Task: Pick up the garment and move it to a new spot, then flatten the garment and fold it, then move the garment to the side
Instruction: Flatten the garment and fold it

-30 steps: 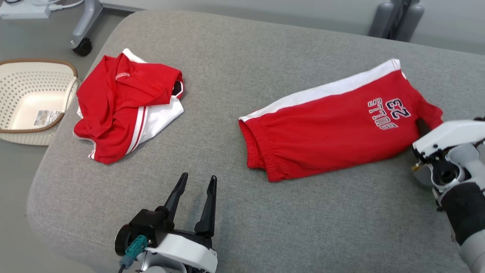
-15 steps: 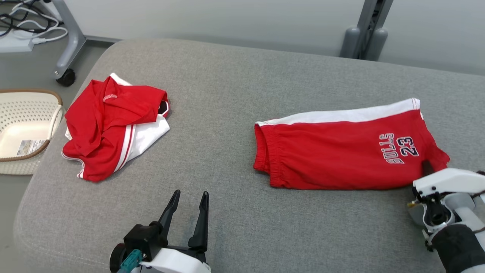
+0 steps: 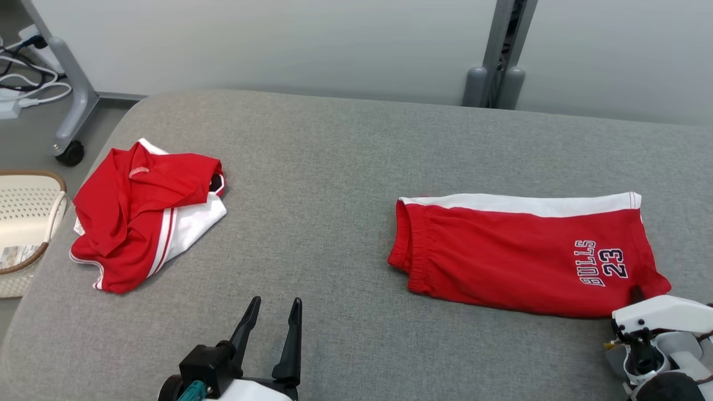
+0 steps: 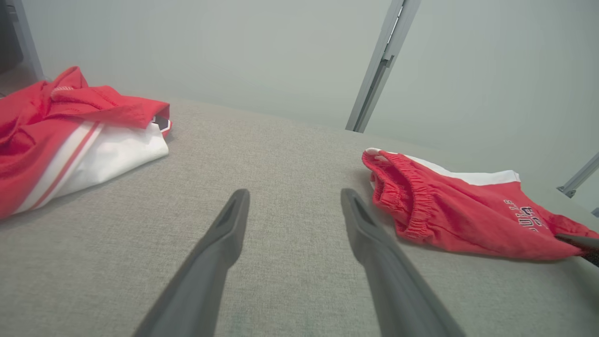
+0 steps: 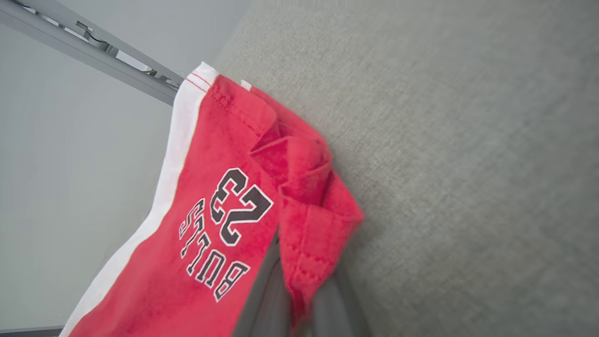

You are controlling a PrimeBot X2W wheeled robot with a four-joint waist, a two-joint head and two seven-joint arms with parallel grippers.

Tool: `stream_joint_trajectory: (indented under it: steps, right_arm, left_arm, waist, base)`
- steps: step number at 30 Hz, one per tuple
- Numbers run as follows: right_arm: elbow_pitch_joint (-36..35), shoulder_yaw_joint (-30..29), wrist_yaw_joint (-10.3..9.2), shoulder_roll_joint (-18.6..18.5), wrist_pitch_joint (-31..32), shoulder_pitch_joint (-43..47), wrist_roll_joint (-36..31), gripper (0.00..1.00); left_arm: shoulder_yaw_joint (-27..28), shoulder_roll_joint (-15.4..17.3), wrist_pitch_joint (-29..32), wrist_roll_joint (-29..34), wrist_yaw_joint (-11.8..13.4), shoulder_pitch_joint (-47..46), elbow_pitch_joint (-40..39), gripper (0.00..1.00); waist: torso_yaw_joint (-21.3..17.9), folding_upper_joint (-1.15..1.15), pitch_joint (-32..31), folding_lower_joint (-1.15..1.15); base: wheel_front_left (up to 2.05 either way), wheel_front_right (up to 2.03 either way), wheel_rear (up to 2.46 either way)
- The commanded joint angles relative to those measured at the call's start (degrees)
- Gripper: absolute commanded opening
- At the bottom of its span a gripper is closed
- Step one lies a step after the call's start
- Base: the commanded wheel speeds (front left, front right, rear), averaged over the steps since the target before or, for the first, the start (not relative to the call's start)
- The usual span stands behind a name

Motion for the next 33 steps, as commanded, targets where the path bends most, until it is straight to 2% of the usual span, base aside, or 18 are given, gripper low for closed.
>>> stream_joint_trajectory:
  steps: [1,8,15,24,33]
  right_arm:
    - [0.40,-0.05,-0.01,-0.68,-0.38,1.14,-0.74,0.00]
    - [0.32,0.50,0.00,-0.77,-0.62,-0.49,-4.33,0.00]
    - [-3.37,1.06,0.00,-0.01,-0.61,-0.81,-11.10,0.00]
    - [-12.01,1.32,0.00,3.69,-0.56,1.09,-23.12,0.00]
    - [-14.21,3.47,0.00,5.96,-0.55,0.38,-29.55,0.00]
  left_arm:
    - [0.24,0.24,-0.04,0.66,-0.28,0.61,0.16,1.00]
    - [0.56,0.23,-0.04,0.90,-0.63,0.72,0.93,1.00]
    - [0.83,0.24,-0.04,0.92,-0.57,1.57,1.21,1.00]
    - [0.76,0.24,-0.04,0.62,-0.18,2.98,1.15,1.00]
    - [0.14,0.25,-0.04,0.20,0.17,3.06,0.98,1.00]
  waist:
    - [-0.54,0.00,-0.50,0.00]
    - [-1.25,0.00,-1.78,0.00]
    - [-1.58,0.00,-3.55,0.00]
    - [-1.82,0.00,-5.73,0.00]
    - [-0.66,0.00,-6.20,0.00]
  base:
    - [0.00,0.00,0.00]
    - [0.00,0.00,0.00]
    - [0.00,0.00,0.00]
    - [0.00,0.00,0.00]
    - [0.00,0.00,0.00]
